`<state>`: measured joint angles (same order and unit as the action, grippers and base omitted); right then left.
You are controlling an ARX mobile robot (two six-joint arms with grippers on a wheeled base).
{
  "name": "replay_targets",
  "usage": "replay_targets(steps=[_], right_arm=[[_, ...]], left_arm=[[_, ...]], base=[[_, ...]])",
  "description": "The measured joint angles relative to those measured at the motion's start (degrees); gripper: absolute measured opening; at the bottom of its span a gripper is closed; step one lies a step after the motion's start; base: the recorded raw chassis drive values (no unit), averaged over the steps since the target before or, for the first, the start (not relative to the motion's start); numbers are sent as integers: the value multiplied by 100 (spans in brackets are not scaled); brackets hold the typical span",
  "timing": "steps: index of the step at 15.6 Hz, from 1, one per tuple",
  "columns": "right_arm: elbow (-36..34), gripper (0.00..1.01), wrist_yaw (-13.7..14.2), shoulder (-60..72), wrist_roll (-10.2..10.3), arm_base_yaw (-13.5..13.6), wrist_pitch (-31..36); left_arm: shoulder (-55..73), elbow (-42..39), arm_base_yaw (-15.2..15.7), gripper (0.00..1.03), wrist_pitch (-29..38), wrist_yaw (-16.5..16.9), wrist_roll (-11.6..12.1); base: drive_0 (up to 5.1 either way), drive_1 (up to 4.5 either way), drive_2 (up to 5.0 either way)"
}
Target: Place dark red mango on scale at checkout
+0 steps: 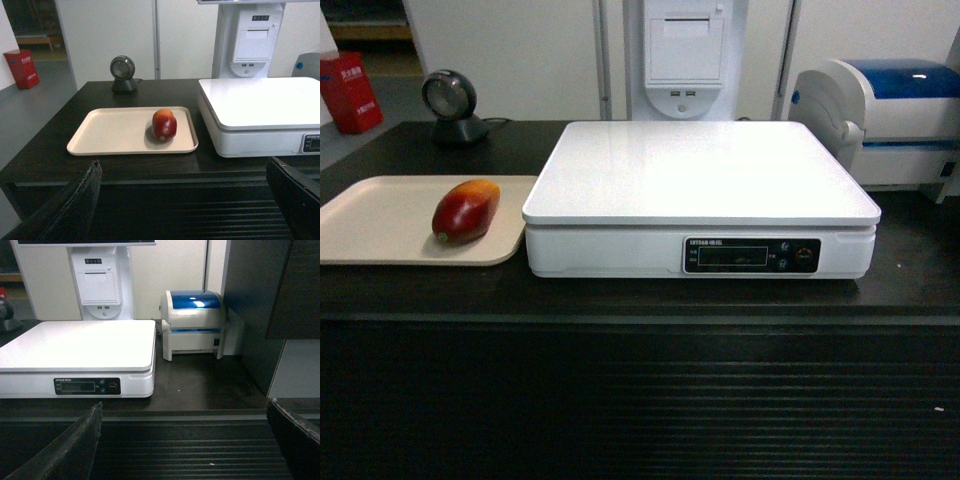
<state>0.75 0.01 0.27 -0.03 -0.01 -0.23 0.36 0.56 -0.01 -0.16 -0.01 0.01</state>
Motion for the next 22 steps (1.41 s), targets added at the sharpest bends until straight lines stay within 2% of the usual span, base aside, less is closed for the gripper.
replay_targets(steps=[2,3,4,5,8,11,15,16,17,20,21,22], right_arm=[[0,98,0,0,0,0,0],[0,98,7,0,0,-4,-2],[0,98,-2,0,0,0,-2],[0,98,0,0,0,0,0],[0,98,0,0,0,0,0],[0,98,0,0,0,0,-2],[0,98,0,0,0,0,0],[0,98,0,0,0,0,0],[0,98,0,0,0,0,0],[0,98,-2,0,0,0,0],[0,98,0,0,-2,0,-2],[0,98,0,0,0,0,0]], left_arm=[[0,-2,0,98,0,0,0],[1355,874,-551,98,-492,-1558,-984],[1797,1180,-208,98,144,-1010,-1001],[2433,1311,144,98,723,-437,-874],[3023,1381,400,98,1207,-39,-728],[3998,1558,667,98,1921,501,-540],[5355,2052,710,98,2664,1036,-249],[6212,2487,693,98,2953,1241,-48],[7058,2973,675,98,2929,1436,151],[9204,4435,544,98,2533,1547,544],[10251,5390,518,98,2028,1517,820],[10926,6102,527,98,1469,1641,1104]], base=[[0,0,0],[0,0,0],[0,0,0],[0,0,0],[0,0,0],[0,0,0],[0,0,0],[0,0,0],[0,0,0],[0,0,0],[0,0,0],[0,0,0]])
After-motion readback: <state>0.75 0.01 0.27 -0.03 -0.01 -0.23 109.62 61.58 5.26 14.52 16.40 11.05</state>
